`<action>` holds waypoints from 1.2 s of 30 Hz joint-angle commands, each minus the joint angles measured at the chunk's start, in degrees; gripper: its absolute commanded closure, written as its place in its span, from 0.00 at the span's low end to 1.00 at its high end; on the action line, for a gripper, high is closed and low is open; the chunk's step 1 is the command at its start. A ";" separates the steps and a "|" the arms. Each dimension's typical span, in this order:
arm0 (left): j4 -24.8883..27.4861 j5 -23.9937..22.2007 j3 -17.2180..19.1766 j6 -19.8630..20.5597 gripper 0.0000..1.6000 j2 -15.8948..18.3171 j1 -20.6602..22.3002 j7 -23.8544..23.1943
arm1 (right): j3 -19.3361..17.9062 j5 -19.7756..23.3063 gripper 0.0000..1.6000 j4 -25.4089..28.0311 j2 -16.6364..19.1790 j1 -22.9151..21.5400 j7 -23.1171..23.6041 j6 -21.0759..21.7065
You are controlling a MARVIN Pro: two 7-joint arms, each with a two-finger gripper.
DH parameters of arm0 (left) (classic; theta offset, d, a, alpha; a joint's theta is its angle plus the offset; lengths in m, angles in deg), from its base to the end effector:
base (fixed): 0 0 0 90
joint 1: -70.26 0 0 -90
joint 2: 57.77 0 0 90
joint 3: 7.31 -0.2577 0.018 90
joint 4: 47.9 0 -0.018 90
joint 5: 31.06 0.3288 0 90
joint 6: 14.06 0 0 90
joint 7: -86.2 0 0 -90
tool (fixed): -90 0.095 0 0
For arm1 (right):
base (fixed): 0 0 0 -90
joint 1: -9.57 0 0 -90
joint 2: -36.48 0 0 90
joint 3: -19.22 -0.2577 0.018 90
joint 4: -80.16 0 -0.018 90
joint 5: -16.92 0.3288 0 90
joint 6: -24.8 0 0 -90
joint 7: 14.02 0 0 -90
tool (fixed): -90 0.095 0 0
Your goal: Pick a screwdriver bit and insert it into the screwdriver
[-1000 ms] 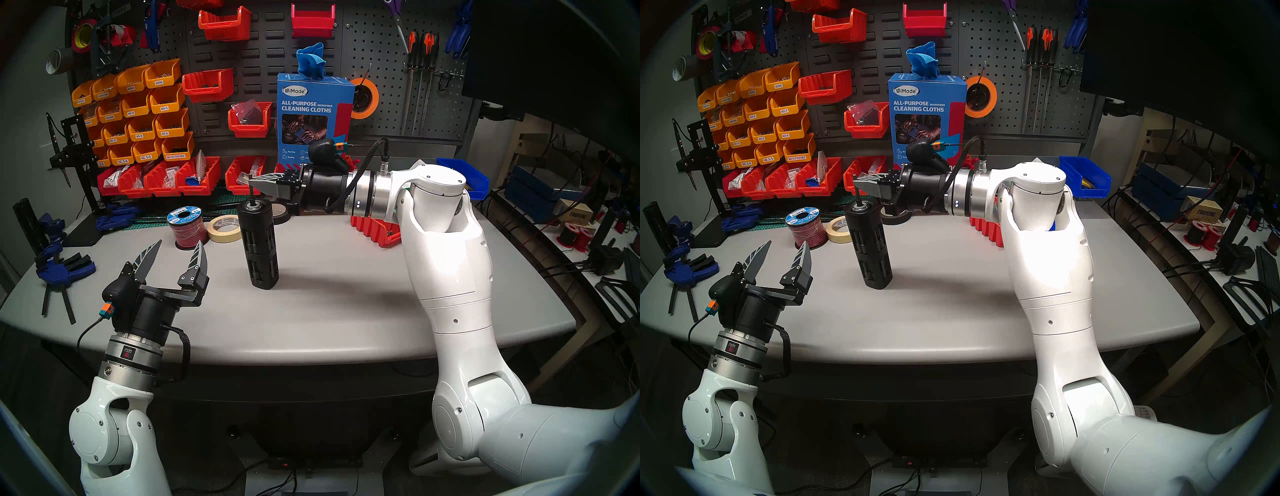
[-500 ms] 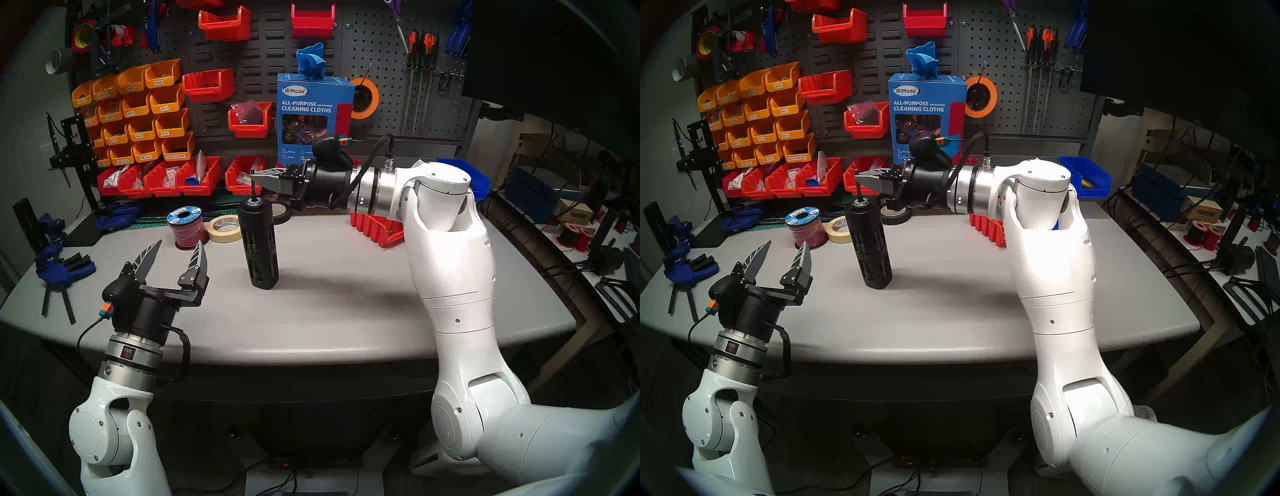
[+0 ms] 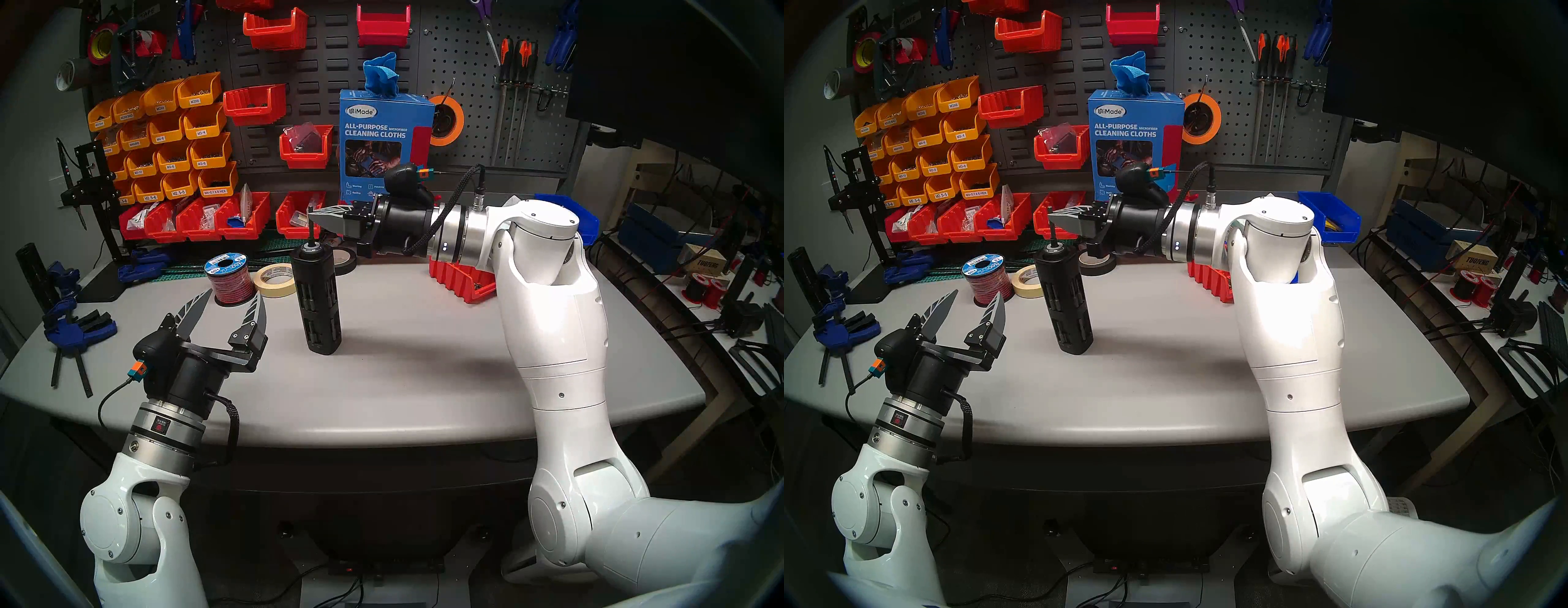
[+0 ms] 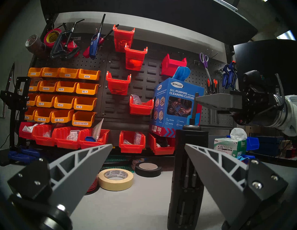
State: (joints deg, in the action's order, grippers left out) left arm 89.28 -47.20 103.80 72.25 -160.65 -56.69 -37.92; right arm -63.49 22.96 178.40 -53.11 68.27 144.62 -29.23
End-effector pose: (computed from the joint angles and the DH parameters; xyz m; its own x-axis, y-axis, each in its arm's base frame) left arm 0.2500 0.0672 -0.1531 -0.2811 0.1248 0.9515 -0.1956 -0.9782 0.0705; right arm 0.4310 0.1353 -0.0143 -0.0535 -0.0190 0.9984 0.9785 -0.2003 0.0486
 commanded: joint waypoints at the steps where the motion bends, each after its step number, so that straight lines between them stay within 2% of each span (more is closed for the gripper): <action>1: 2.82 2.09 -3.02 1.70 0.00 1.81 3.32 0.43 | -0.23 0.45 1.00 1.84 -0.56 -0.72 0.12 -0.30; 6: 2.82 3.91 -4.73 5.32 0.00 3.00 5.23 1.26 | -0.26 0.40 1.00 2.14 -0.60 -0.57 0.24 -0.23; 14: 2.32 3.06 -4.44 14.49 0.00 6.89 10.05 -1.00 | -0.19 0.29 1.00 2.27 -0.55 -0.44 0.35 -0.05; 17: 1.86 3.68 -4.55 15.30 0.00 7.37 11.40 -0.51 | -0.15 0.27 1.00 2.30 -0.54 -0.37 0.36 -0.01; 19: 1.37 3.39 -4.35 17.92 0.00 7.96 13.26 -0.76 | -0.16 0.27 1.00 2.46 -0.52 -0.26 0.38 0.02; 29: 0.62 3.67 -4.50 21.35 0.00 9.49 16.90 -1.04 | -0.20 0.19 1.00 3.04 -0.39 -0.06 0.41 0.21; 31: -0.18 4.32 -4.89 23.04 0.00 9.95 18.35 -0.43 | -0.20 0.21 1.00 3.32 -0.33 0.13 0.40 0.31; 36: -0.87 4.46 -5.05 24.09 0.00 10.58 19.12 -0.70 | -0.21 0.22 1.00 3.78 -0.18 0.26 0.36 0.55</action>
State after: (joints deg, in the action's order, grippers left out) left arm 87.92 -42.96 99.01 95.50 -151.21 -41.39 -38.87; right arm -63.67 22.92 180.08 -53.20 69.27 144.68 -28.98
